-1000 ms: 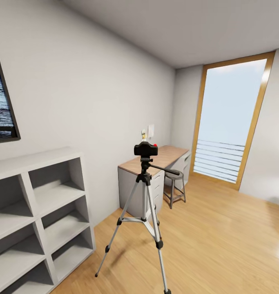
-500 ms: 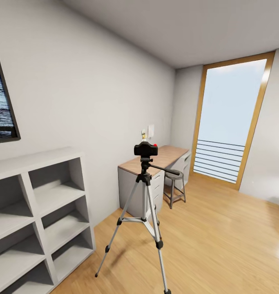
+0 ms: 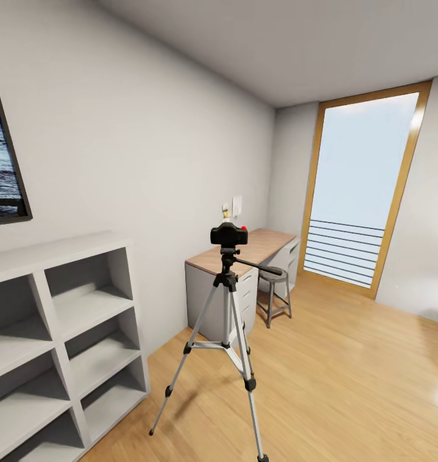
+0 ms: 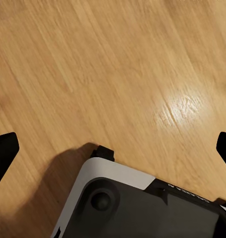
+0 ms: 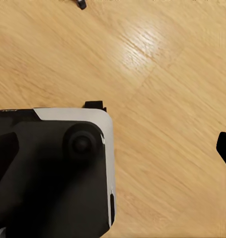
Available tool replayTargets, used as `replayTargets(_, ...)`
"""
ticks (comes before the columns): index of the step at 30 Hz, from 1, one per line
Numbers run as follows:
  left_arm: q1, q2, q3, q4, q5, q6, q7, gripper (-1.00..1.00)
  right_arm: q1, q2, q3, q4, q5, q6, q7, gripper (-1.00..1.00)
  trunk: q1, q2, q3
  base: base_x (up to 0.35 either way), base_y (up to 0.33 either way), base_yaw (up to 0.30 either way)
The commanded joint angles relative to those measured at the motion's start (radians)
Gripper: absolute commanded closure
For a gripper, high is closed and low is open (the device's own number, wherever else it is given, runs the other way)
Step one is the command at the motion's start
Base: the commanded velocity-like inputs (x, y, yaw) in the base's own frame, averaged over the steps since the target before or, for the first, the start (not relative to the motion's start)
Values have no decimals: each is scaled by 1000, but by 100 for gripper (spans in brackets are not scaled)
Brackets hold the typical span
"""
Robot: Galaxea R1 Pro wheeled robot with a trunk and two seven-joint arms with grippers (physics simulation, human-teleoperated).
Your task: Attach the digital camera to the camera tripod in the bedroom.
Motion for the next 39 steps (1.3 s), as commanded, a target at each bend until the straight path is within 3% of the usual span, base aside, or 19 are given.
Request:
replayTargets(1,0,0,5,0,3,0,1,-100,-1,0,8,3,-11,-6,5,-100,0,-1,0,0,0,0)
replayTargets(39,0,0,5,0,4,0,1,-100,-1,9,8,3,-12,-5,3,-100,0,-1,10,0,0,0)
